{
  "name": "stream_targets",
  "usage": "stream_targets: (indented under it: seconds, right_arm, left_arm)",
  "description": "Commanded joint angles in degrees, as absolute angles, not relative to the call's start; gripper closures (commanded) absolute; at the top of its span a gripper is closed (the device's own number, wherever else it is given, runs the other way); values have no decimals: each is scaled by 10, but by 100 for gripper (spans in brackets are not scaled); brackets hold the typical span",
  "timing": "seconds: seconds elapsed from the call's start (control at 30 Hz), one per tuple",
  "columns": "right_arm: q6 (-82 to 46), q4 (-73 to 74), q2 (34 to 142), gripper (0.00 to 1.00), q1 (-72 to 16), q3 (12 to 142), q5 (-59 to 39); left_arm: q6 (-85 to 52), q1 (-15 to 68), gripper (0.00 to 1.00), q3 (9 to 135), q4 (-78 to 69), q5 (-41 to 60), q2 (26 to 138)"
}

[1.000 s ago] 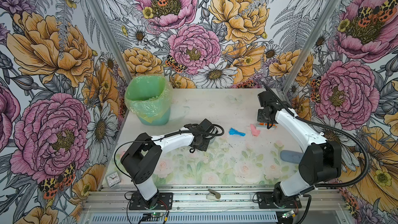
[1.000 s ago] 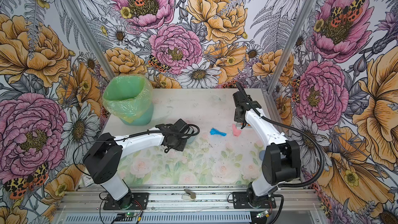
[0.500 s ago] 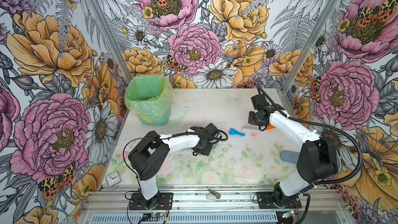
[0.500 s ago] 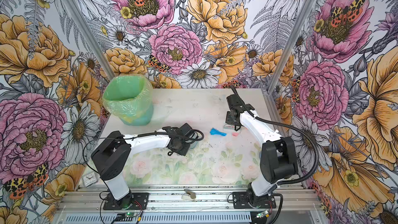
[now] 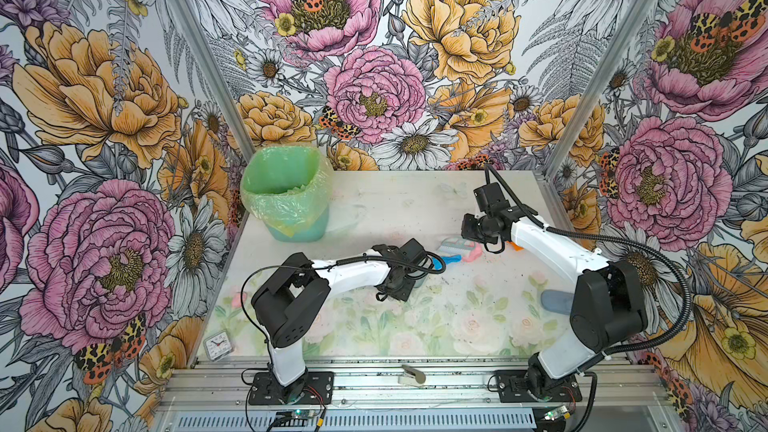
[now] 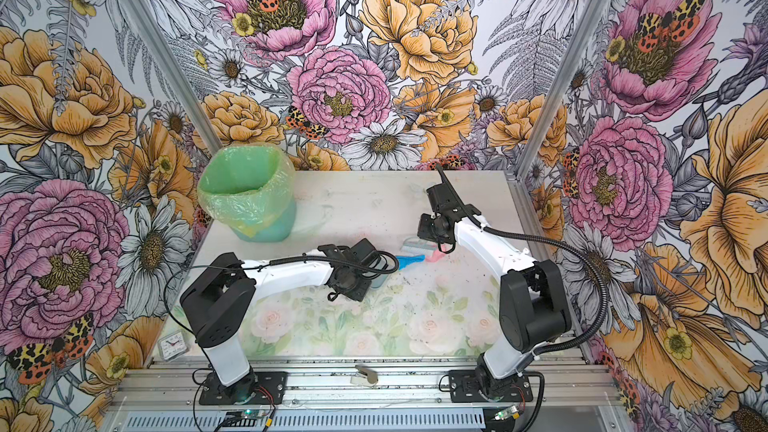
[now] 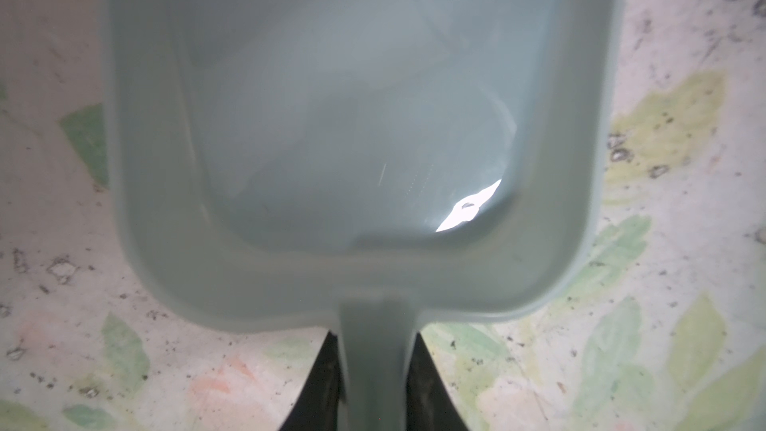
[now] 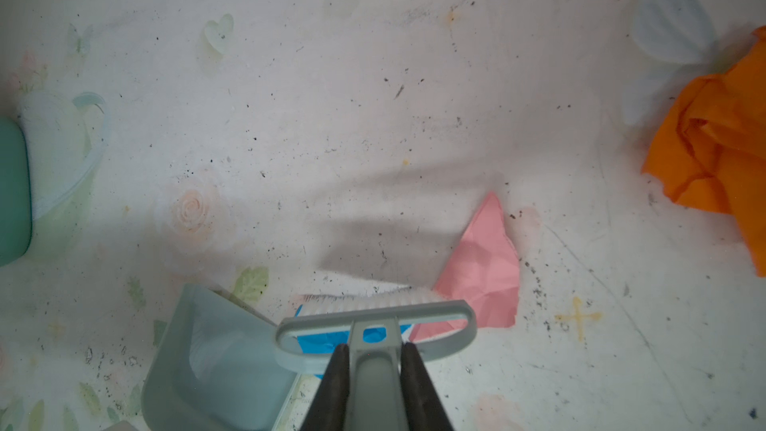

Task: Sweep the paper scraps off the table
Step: 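Sweep the blue scrap with the right brush into the dustpan held by the left gripper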

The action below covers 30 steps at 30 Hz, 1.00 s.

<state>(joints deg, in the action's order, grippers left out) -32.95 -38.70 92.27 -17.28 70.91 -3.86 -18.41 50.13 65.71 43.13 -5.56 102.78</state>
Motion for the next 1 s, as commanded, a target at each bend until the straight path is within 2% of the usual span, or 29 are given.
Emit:
stream_targets:
  seconds: [0.0,0.57,0.97]
  right_arm:
    - [-316,-373,881,100,-167,724,-30]
    - [-276,-405,841,100,-122,699,100]
    - [-353,-402,872,100,-119,687,179]
  left_arm:
    - [-176,504,94,667,434,-56,1026]
    - [-167,507,93,638,466,-81,971]
    - [-122,533,94,641,471,-51,960]
